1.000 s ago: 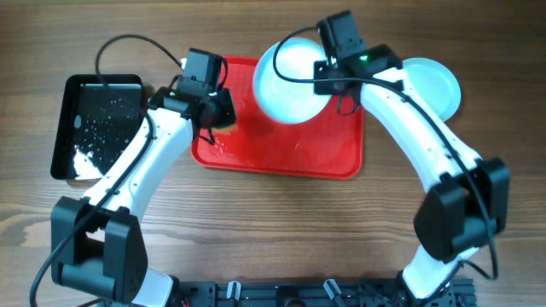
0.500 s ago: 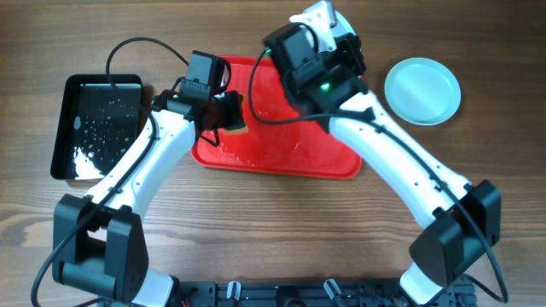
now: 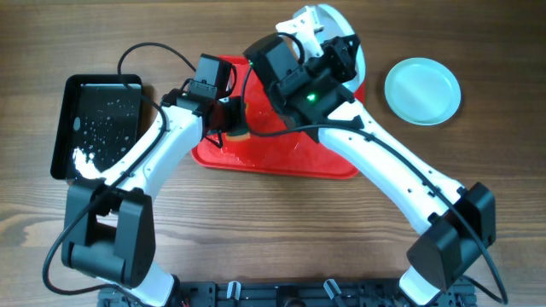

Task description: Clean dirty plates on tray and stack at the side

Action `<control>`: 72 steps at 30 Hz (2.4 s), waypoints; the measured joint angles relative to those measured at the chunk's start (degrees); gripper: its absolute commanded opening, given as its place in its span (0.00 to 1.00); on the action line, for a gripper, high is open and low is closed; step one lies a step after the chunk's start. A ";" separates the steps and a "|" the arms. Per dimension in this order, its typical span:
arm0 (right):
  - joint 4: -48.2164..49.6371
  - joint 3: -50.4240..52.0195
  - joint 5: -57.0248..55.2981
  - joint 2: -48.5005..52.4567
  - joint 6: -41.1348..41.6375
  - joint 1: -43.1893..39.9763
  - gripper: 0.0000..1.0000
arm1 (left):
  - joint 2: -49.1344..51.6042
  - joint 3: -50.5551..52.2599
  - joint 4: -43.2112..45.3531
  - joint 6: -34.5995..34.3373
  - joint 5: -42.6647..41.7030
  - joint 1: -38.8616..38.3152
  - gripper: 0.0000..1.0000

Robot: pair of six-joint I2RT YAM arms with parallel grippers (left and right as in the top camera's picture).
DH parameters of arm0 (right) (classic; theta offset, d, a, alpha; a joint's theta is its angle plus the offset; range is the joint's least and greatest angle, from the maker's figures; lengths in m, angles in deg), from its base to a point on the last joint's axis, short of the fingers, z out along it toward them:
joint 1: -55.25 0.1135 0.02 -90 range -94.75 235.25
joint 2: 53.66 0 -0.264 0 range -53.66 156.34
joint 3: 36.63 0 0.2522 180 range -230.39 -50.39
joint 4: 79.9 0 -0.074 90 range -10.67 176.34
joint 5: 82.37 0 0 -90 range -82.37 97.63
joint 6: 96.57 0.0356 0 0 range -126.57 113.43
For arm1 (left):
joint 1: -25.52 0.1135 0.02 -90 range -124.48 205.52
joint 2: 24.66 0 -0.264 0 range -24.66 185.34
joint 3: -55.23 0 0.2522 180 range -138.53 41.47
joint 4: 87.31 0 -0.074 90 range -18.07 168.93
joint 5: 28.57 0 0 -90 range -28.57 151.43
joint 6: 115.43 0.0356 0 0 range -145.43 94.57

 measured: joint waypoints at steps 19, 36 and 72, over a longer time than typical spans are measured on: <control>-9.09 2.62 77.77 0.00 26.25 -50.66 0.04 | 0.02 0.02 0.07 0.00 -0.02 0.00 0.04; 12.04 22.73 92.39 0.00 29.81 -64.52 0.28 | 0.02 0.02 0.44 -0.02 -0.02 0.00 0.04; 11.30 22.73 94.97 0.00 33.29 -21.22 0.72 | 0.02 0.02 -0.83 0.87 1.60 37.27 0.07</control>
